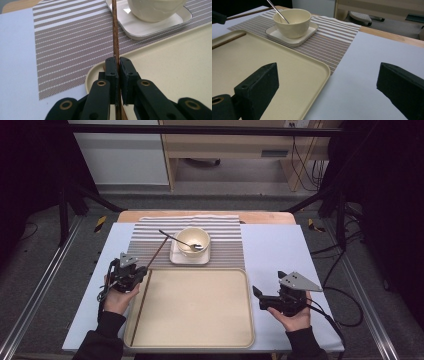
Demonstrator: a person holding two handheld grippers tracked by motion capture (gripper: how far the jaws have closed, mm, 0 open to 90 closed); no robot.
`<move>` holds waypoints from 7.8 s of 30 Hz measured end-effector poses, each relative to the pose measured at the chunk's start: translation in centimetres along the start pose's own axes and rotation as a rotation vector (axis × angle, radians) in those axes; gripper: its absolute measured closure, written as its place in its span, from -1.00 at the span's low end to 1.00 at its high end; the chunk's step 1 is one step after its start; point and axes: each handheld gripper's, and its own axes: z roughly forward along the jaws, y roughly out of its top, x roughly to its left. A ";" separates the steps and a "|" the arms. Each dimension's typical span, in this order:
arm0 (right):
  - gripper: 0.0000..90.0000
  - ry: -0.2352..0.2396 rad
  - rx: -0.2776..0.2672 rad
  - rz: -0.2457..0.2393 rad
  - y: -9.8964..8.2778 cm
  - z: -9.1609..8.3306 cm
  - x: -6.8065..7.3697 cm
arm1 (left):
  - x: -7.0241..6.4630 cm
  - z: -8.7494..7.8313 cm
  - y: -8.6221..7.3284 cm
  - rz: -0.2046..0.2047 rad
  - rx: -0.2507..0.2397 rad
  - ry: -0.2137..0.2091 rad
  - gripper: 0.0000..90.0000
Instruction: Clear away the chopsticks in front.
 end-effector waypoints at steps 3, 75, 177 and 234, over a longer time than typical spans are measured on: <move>-0.90 0.001 0.003 -0.002 0.0 0.0 0.0 | -0.2 -0.7 -0.7 0.009 -0.002 0.000 0.89; -0.91 0.008 -0.010 0.009 0.1 -0.3 0.0 | -7.3 -3.7 -8.8 -0.147 0.009 0.074 0.89; -0.91 0.016 0.025 -0.007 -0.3 0.6 0.4 | -2.3 0.4 -5.1 0.090 0.095 -0.088 0.99; -0.91 0.001 0.020 0.002 -0.2 0.4 0.1 | -2.1 -4.0 -1.0 0.005 -0.196 -0.103 -0.36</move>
